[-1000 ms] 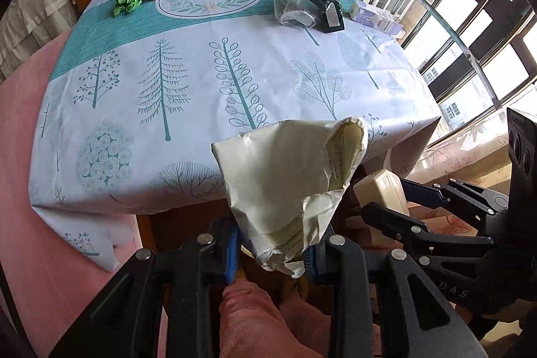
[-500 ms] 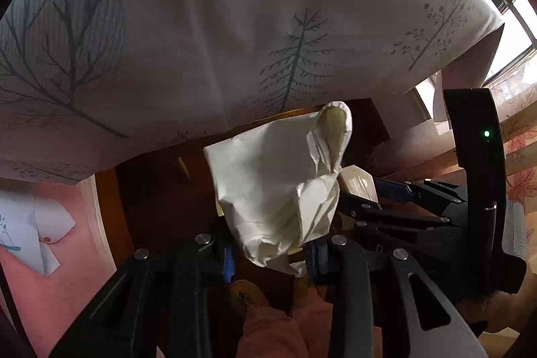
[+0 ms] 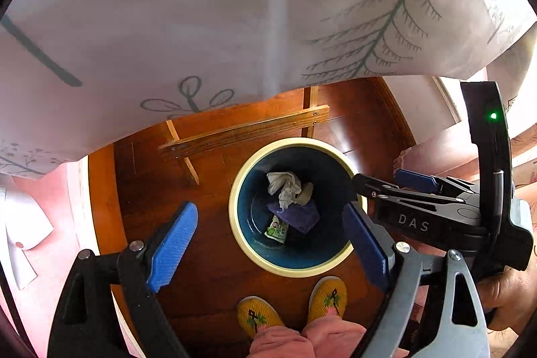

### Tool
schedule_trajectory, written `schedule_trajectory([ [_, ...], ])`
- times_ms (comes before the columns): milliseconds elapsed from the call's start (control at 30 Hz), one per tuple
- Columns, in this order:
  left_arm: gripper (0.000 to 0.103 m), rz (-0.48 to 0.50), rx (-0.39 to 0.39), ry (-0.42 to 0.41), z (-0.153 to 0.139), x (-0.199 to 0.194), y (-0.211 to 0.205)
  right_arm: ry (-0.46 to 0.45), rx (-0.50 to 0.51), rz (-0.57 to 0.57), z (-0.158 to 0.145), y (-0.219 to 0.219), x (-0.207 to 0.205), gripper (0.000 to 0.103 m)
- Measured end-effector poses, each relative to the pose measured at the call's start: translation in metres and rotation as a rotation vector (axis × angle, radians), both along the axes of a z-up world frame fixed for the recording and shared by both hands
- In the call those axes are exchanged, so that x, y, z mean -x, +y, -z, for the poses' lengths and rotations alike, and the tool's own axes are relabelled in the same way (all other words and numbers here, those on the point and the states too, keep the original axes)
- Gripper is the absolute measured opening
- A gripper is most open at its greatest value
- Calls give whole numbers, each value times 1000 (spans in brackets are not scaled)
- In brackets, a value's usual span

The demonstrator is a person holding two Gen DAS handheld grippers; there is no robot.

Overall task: Collect trash
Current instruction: 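Carry both items over the bin and open both grippers to drop them, then raise both tools back toward the table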

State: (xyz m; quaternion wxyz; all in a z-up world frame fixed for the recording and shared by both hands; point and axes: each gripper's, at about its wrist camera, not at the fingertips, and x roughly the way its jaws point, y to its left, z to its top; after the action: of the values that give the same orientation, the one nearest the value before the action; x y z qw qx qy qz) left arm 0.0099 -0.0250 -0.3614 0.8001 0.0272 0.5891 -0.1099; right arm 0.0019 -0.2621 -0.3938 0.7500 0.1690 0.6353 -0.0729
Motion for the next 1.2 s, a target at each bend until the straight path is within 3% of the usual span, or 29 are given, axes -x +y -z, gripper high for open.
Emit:
schedule_trajectory([
  [200,89,-30,8,-29,-25,2,14,-18,9,-12,-23,3,8,69],
  [367,89,-70,23,-45,-61,7,23,-36,3,-2,-63,7,14,69],
  [500,89,-72,34,-47,-103,12,27,-61,-1,0,-113,12,20,69],
  [667,89,-26,43,-79,-179,13,31,-105,-2,9,-188,21,26,69],
  [967,89,29,20,-166,-303,-4,39,-256,45,28,-315,32,30,69],
  [1200,89,27,1,-206,-355,-30,44,-376,130,12,-376,34,13,69],
])
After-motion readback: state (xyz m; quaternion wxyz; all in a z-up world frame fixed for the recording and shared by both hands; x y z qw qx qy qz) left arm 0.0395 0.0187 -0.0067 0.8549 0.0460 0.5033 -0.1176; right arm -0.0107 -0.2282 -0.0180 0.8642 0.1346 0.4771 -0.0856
